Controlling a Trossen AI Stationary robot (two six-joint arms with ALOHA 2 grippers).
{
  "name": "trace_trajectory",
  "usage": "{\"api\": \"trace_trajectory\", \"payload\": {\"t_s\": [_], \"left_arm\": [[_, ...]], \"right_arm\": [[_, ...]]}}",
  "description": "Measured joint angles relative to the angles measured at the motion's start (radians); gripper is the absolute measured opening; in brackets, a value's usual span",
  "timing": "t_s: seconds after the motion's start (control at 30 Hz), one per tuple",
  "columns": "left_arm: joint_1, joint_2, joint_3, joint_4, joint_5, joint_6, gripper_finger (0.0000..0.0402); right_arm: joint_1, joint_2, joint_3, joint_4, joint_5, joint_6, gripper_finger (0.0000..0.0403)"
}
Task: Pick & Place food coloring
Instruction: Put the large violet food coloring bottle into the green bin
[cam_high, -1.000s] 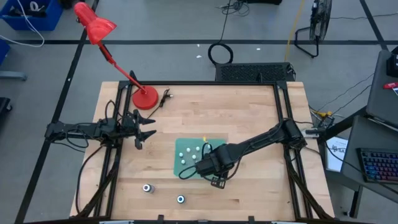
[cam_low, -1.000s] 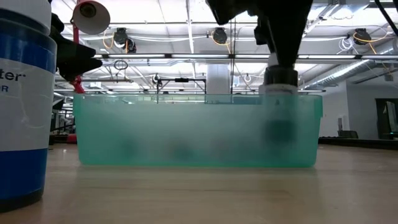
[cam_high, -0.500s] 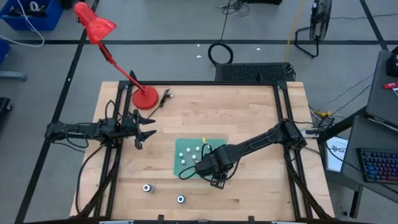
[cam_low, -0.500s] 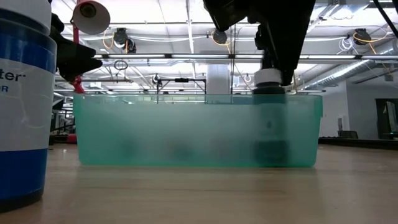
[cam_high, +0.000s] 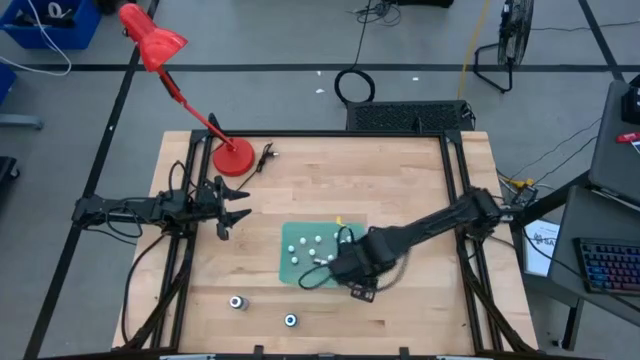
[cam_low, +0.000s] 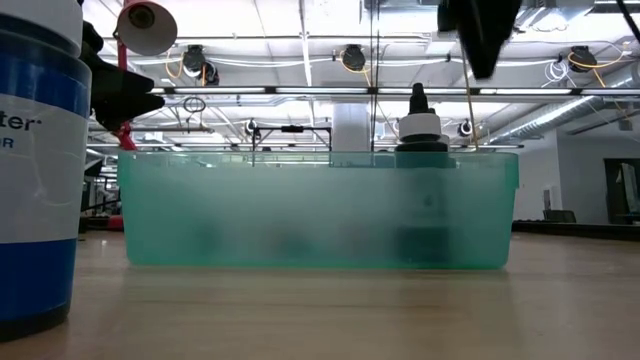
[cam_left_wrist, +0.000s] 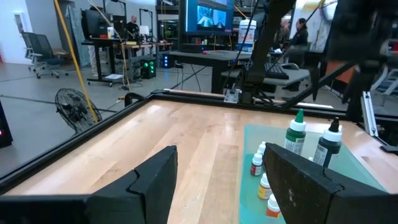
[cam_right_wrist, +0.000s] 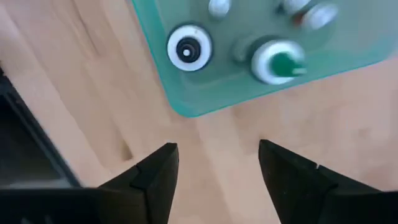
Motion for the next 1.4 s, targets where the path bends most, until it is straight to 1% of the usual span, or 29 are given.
{"api": "trace_trajectory", "payload": {"t_s": [0.03,0.07,0.23,0.27,0.33,0.43,0.5,0.57,0.67,0.73,0.77,0.83,0.9,0.97,1.0,1.1,1.2,1.23,1.3,1.4], "left_arm": [[0.0,0.0,0.0,0.001,0.0,0.0,0.0241],[0.0,0.0,0.0,0.0,0.0,0.0,0.0241],[0.0,0.0,0.0,0.0,0.0,0.0,0.0241],[0.0,0.0,0.0,0.001,0.0,0.0,0.0241],[0.0,0.0,0.0,0.001,0.0,0.001,0.0241],[0.0,0.0,0.0,0.006,-0.001,0.044,0.0241],[0.0,0.0,0.0,0.006,-0.001,0.069,0.0241],[0.0,0.0,0.0,0.006,0.0,0.077,0.0241],[0.0,0.0,0.0,0.006,0.0,0.079,0.0241],[0.0,0.0,0.0,0.006,0.0,0.079,0.0241],[0.0,0.0,0.0,0.006,0.0,0.079,0.0241],[0.0,0.0,0.0,0.007,0.0,0.068,0.0241],[0.0,0.0,0.0,0.006,0.009,0.006,0.0241],[0.0,0.0,0.0,0.006,0.024,-0.07,0.0241],[0.0,0.0,0.0,0.006,0.026,-0.097,0.0241],[0.0,0.0,0.0,0.006,0.027,-0.139,0.0241],[0.0,0.0,0.0,0.006,0.027,-0.175,0.0241],[0.0,0.0,0.0,0.006,0.027,-0.187,0.0241],[0.0,0.0,0.0,0.006,0.027,-0.192,0.0241],[0.0,0.0,0.0,0.006,0.027,-0.192,0.0241]], "right_arm": [[0.019,-0.026,0.0,-0.001,0.056,-0.002,0.0208],[0.043,-0.053,0.0,0.001,0.136,-0.003,0.0207],[0.206,-0.186,-0.021,0.008,0.602,0.016,0.0207],[0.242,-0.215,-0.039,0.014,0.678,0.029,0.0207],[0.312,-0.28,-0.101,0.016,0.792,0.068,0.0207],[0.403,-0.381,-0.252,0.028,0.913,0.18,0.0206],[0.449,-0.445,-0.391,0.03,1.002,0.278,0.0206],[0.474,-0.507,-0.541,0.036,1.07,0.419,0.0207],[0.479,-0.613,-0.752,0.061,1.089,0.607,0.0207],[0.472,-0.681,-0.889,0.162,1.11,0.623,0.0208],[0.467,-0.716,-0.952,0.24,1.119,0.594,0.0208],[0.446,-0.787,-1.068,0.435,1.121,0.47,0.0208],[0.408,-0.853,-1.188,0.686,1.115,0.3,0.0208],[0.356,-0.91,-1.304,0.96,1.066,0.101,0.0208],[0.328,-0.937,-1.361,1.107,1.022,-0.002,0.0208],[0.229,-0.998,-1.517,1.536,0.842,-0.302,0.0208],[0.111,-1.036,-1.637,1.88,0.647,-0.513,0.0208],[0.068,-1.048,-1.67,1.964,0.585,-0.554,0.0208],[-0.028,-1.067,-1.72,2.075,0.454,-0.599,0.0208],[-0.164,-1.103,-1.767,2.136,0.284,-0.609,0.0208]]}}
